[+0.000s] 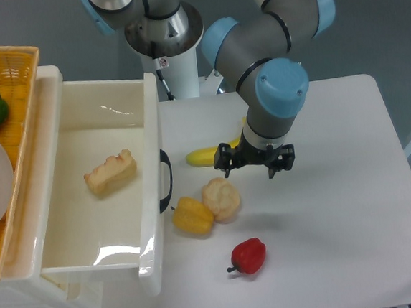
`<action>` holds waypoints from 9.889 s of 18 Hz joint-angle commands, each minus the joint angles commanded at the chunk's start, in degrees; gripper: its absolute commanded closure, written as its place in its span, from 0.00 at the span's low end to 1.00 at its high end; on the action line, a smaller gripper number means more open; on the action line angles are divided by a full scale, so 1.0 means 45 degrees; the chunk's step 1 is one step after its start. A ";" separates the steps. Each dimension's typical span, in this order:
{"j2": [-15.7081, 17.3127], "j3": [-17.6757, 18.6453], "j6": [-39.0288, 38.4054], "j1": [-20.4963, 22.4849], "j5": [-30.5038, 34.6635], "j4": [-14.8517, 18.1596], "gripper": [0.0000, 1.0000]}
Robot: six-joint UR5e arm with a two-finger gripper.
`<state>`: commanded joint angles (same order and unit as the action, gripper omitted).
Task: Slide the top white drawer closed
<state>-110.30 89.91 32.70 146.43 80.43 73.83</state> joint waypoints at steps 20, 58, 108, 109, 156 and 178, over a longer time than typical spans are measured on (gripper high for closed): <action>-0.0703 -0.0137 -0.1036 -0.0840 -0.0647 -0.0352 0.00; -0.0215 -0.0156 -0.1524 -0.1836 -0.1096 -0.0293 0.00; 0.0117 -0.0195 -0.3047 -0.3770 -0.1096 -0.0332 0.00; 0.0117 -0.0195 -0.3067 -0.3808 -0.1096 -0.0351 0.00; 0.0176 -0.0195 -0.3321 -0.3966 -0.1057 -0.0352 0.00; 0.0859 -0.0332 0.3766 -0.0490 0.2868 -0.0273 0.00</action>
<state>-106.44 88.42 49.65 144.22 93.33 72.60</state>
